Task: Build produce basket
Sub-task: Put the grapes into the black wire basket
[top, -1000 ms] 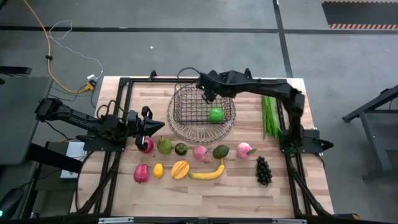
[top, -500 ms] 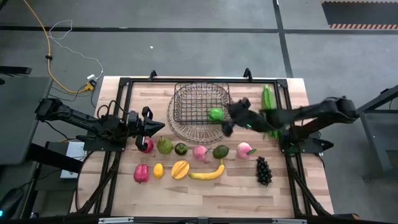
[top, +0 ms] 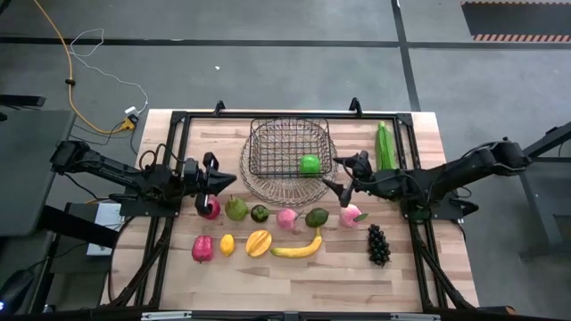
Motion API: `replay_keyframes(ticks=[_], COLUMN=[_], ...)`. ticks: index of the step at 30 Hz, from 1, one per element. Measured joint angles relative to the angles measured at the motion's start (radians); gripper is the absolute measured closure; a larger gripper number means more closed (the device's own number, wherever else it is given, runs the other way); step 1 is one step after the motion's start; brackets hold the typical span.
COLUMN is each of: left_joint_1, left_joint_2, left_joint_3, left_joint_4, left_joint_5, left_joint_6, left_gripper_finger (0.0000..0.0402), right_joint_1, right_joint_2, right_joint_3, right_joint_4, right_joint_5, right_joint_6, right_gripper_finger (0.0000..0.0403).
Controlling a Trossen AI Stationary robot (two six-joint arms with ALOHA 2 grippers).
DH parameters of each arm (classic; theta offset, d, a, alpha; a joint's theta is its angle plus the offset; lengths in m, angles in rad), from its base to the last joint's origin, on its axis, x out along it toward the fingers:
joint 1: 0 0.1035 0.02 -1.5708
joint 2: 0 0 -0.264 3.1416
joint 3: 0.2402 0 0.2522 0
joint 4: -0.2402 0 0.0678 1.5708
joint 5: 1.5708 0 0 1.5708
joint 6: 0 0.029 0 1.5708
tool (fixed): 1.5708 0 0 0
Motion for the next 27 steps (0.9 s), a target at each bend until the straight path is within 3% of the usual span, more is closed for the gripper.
replay_keyframes(ticks=[16, 20, 23, 27], left_joint_1=[0.0, 0.0, 0.0, 0.0], left_joint_2=[0.0, 0.0, 0.0, 0.0], left_joint_3=[0.0, 0.0, 0.0, 0.0], left_joint_4=[0.0, 0.0, 0.0, 0.0], left_joint_5=[-0.023, -0.023, -0.022, -0.022], left_joint_6=[0.026, 0.027, 0.027, 0.027], left_gripper_finger=[0.0401, 0.0401, 0.0401, 0.0401], right_joint_1=[0.0, 0.025, 0.084, 0.183], right_joint_2=[0.011, 0.011, 0.011, 0.024], right_joint_3=[0.001, 0.031, 0.112, 0.276], right_joint_4=[0.005, -0.01, -0.223, -0.712], right_joint_5=[-0.056, -0.166, -0.207, -0.181], right_joint_6=[-0.019, 0.02, 0.082, 0.319], right_gripper_finger=[0.0014, 0.0014, 0.0014, 0.0014])
